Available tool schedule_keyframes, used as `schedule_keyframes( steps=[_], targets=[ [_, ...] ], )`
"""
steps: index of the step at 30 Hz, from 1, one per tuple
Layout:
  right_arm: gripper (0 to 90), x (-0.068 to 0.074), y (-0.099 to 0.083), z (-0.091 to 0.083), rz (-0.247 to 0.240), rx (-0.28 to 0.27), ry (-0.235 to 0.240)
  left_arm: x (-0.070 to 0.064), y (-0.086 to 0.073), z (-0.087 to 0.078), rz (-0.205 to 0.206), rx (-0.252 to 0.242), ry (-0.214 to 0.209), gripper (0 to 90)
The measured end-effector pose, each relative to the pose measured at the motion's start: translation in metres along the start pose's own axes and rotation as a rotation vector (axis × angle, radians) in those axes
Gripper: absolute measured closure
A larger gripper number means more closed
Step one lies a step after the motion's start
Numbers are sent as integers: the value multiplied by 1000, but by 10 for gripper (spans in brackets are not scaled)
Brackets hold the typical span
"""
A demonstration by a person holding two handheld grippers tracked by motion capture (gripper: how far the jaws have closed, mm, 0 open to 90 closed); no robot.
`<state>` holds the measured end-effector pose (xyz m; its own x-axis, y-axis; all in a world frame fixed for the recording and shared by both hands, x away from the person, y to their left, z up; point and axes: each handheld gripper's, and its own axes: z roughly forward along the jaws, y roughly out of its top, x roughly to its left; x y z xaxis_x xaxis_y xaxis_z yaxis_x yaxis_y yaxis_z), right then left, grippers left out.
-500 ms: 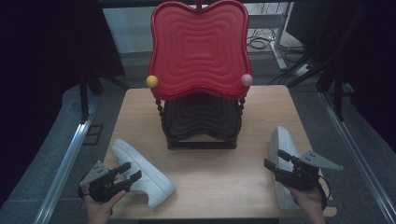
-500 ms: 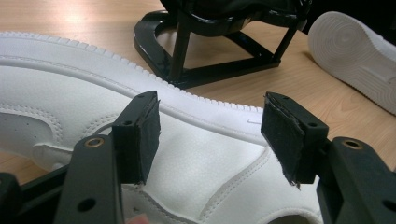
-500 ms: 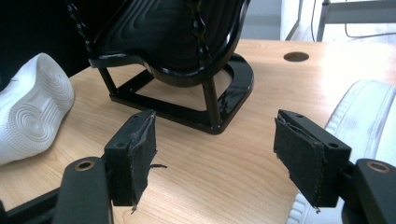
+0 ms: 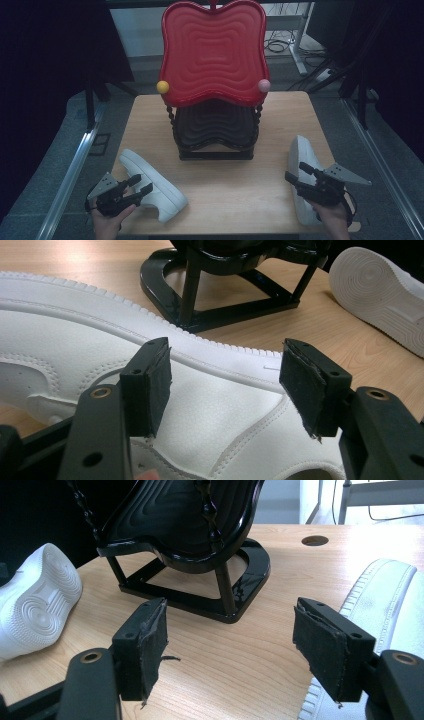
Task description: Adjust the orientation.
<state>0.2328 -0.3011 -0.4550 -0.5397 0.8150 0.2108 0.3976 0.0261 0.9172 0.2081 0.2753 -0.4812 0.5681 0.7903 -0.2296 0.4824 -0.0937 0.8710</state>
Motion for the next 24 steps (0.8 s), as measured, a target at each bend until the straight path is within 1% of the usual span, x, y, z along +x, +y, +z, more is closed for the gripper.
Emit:
schedule_keyframes(
  steps=[5, 10, 15, 17, 18, 20, 21, 22, 23, 24],
  targets=[
    [298, 0, -1, 0, -5, -2, -1, -1, 0, 1, 3, 4, -5, 380],
    [298, -1, 0, -4, 2, -11, -8, 0, 0, -1, 6, 2, -2, 381],
    [298, -2, -1, -4, 3, -9, -12, 0, 0, -1, 9, 3, 0, 390],
    [298, -2, -1, -4, 3, -4, -11, 0, -1, -1, 10, -1, 4, 449],
    [297, -1, -2, -4, 2, -3, -11, 0, -1, -2, 13, 0, 0, 508],
    [298, -1, -2, -4, 1, -2, -13, 1, 0, -4, 13, 5, -25, 668],
    [298, -1, -2, -4, 1, -2, -13, 1, 0, -4, 16, 15, -45, 668],
    [298, -2, -1, -4, 0, 0, -14, 1, 2, -4, 23, 33, -61, 780],
    [298, -2, -1, -5, 1, -3, -14, 0, 3, -4, 36, 51, -57, 828],
    [297, -2, -1, -5, 3, -4, -14, 0, 3, -4, 36, 51, -57, 866]
  ],
)
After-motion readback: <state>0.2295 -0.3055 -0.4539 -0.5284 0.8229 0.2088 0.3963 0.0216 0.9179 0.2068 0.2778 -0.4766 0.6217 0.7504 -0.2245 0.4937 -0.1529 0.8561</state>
